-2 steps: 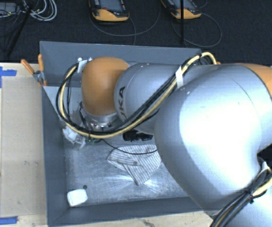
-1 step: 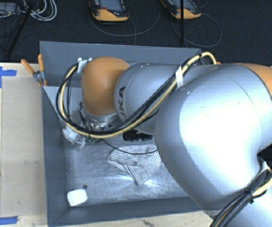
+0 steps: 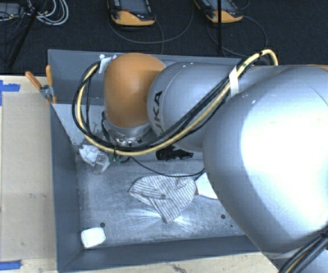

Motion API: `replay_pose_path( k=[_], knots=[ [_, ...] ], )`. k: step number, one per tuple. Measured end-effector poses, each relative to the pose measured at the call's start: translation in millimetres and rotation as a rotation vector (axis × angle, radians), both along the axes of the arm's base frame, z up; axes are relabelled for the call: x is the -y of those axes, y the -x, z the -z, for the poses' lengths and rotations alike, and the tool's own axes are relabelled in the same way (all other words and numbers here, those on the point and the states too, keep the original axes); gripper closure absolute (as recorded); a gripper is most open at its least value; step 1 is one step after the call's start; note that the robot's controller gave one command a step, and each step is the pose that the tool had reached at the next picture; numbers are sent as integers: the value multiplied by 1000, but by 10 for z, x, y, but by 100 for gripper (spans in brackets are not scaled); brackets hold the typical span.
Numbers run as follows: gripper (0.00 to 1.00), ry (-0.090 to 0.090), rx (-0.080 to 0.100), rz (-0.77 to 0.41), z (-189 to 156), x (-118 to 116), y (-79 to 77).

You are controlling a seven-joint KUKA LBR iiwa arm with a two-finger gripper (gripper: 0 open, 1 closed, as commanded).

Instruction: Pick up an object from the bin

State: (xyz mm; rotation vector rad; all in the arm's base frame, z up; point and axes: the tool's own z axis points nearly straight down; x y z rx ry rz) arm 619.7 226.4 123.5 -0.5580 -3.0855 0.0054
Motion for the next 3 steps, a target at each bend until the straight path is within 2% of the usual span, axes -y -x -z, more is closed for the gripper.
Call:
replay_pose_path(
  k=[1, 2, 3],
  knots=[
    [100, -2, 5, -9, -477, -62, 36],
    [100, -3, 9, -16, -440, -80, 28],
    [100, 1, -3, -19, -792, -67, 57]
  ],
)
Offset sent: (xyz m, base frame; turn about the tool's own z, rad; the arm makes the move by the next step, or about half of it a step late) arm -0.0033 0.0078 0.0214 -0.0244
